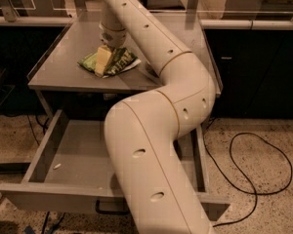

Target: Place green jalapeno chip bag into top drawer

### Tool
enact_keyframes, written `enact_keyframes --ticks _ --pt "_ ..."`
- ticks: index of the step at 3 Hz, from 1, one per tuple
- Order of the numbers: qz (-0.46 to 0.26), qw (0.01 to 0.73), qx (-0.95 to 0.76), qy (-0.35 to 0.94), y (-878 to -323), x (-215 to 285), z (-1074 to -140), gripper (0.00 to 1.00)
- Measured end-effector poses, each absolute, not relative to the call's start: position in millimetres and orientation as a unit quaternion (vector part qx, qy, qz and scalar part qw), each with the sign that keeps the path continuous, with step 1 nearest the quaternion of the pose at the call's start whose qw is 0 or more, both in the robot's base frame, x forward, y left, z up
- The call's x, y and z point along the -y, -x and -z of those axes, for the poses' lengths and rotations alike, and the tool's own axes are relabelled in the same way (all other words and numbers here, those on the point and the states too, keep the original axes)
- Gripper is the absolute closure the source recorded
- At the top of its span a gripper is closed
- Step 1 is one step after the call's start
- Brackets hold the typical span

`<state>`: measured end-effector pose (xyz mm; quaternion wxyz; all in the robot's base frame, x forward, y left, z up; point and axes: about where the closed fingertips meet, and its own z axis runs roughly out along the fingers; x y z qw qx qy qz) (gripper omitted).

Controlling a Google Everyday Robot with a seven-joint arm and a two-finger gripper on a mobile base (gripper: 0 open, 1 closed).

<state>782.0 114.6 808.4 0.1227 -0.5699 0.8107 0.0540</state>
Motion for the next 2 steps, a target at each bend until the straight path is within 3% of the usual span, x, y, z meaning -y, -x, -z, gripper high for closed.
enact_keyframes --ticks 1,2 --pt "-0.054 0.123 -0.811 0.570 -782 -115 -817 1.00" --pt "-0.054 0.123 -0.811 0.570 -780 -114 -827 1.00"
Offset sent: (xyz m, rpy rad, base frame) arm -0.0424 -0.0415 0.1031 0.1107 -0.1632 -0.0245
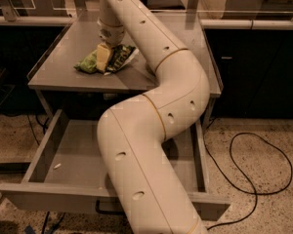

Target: Place green jalapeno chip bag into top drawer

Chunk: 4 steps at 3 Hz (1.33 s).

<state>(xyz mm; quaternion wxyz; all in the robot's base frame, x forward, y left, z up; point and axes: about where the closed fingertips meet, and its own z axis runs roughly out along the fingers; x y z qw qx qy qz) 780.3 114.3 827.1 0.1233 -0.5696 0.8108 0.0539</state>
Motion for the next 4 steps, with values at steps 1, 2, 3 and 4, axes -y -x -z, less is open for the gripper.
enact_keyframes --ticks 1,2,3,4 --pt "-0.054 0.130 -0.809 0.570 -782 -115 -831 1.00" --pt "-0.054 0.175 -0.798 0.574 -784 -118 -868 1.00" --pt "-0.054 0.181 -0.797 0.573 -789 -122 -865 1.00" --pt "-0.052 0.189 -0.795 0.574 -792 -123 -867 1.00"
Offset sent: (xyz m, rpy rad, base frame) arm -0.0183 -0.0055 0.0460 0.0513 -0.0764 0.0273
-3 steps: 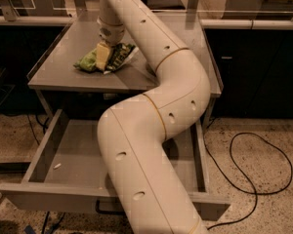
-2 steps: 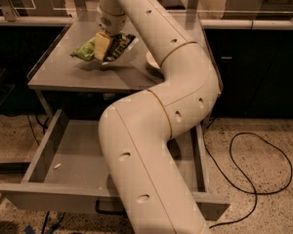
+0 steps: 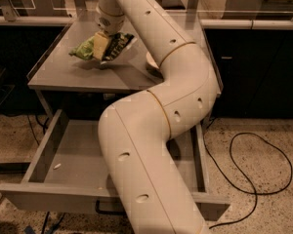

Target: Place green jalapeno chip bag into top drawer

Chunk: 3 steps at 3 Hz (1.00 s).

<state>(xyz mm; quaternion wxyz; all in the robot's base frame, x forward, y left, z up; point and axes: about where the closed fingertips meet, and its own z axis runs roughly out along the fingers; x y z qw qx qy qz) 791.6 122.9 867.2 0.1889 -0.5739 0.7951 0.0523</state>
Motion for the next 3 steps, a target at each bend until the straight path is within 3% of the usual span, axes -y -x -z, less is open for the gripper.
enact_keyframes --ticks 3 --pt "-0.069 0.169 -0.804 0.565 -745 -119 -907 1.00"
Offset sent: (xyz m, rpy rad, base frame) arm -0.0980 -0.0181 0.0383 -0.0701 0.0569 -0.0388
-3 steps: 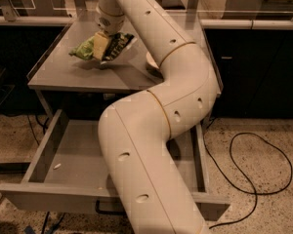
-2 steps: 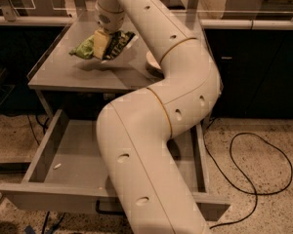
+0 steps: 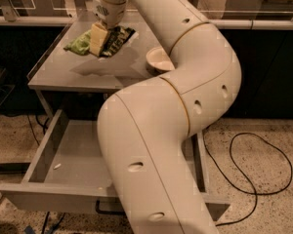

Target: Place green jalapeno chip bag into top drawer

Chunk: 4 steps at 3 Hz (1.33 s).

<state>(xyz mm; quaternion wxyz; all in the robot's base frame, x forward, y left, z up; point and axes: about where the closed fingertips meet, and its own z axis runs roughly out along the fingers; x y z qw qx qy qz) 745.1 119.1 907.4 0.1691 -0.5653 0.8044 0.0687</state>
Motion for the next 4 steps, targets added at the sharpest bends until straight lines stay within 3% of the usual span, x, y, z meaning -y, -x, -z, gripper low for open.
enact_keyframes --ticks 2,4 --pt "-0.068 0.170 -0.805 0.565 -748 -121 -901 1.00" --pt "-0.086 0.122 -0.829 0.539 -677 -114 -905 1.00"
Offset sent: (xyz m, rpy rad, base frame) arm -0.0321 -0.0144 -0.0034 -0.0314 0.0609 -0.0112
